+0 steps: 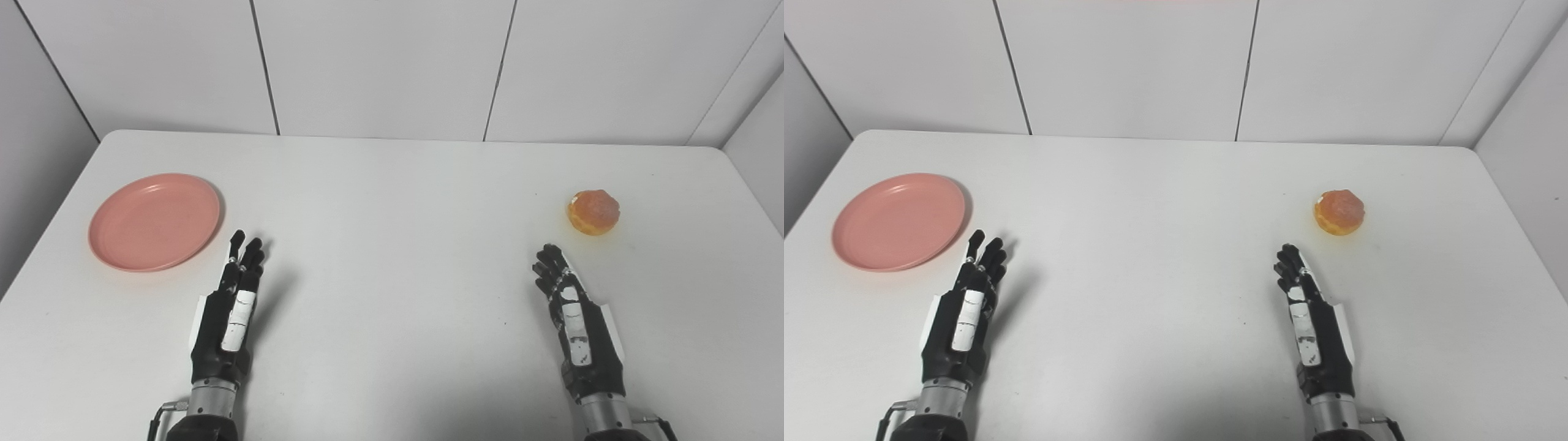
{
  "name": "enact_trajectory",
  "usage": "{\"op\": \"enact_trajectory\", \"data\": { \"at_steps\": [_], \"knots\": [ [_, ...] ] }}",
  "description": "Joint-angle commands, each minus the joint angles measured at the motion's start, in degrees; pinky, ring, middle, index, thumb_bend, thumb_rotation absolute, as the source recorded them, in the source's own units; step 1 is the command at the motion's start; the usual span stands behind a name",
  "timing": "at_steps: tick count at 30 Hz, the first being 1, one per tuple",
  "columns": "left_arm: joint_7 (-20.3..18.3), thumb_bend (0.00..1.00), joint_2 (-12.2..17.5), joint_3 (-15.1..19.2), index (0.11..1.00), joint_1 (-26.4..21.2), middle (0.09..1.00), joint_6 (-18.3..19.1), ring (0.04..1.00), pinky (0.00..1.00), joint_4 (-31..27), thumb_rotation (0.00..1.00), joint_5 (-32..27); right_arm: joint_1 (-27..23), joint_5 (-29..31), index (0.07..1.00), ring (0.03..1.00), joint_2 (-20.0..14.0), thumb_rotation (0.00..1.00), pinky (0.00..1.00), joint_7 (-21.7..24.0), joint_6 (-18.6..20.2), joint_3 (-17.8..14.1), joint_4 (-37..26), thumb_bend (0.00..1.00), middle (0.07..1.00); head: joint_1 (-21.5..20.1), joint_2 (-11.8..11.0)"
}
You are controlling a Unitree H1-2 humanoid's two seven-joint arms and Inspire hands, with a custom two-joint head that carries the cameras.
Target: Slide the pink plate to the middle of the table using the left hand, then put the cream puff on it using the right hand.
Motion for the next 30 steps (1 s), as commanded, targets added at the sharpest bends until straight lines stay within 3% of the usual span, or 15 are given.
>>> {"op": "enact_trajectory", "data": {
  "at_steps": [1, 25, 30],
  "knots": [
    [-0.79, 0.95, 0.02, -0.53, 0.993, -0.22, 0.961, -1.49, 0.972, 1.0, 1.14, 0.81, 0.01, -0.03, -0.09, 0.918, 0.924, -0.41, 0.98, 0.96, 0.7, -2.42, 0.17, -1.17, 0.93, 0.926, 0.05, -0.08],
    [-0.86, 0.96, 0.29, -0.47, 0.988, -0.27, 0.956, -1.31, 0.967, 1.0, 1.06, 0.81, 0.04, 0.09, 0.19, 0.912, 0.915, -0.27, 0.98, 0.94, 0.75, -2.58, 0.43, -1.44, 0.92, 0.922, -0.09, 0.01],
    [-0.7, 0.95, 0.03, -0.59, 0.988, -0.19, 0.954, -1.53, 0.965, 1.0, 1.32, 0.81, 0.26, 0.23, 0.29, 0.913, 0.915, -0.42, 0.98, 0.94, 0.87, -2.81, 0.4, -1.31, 0.92, 0.923, 0.91, -0.89]
  ]
}}
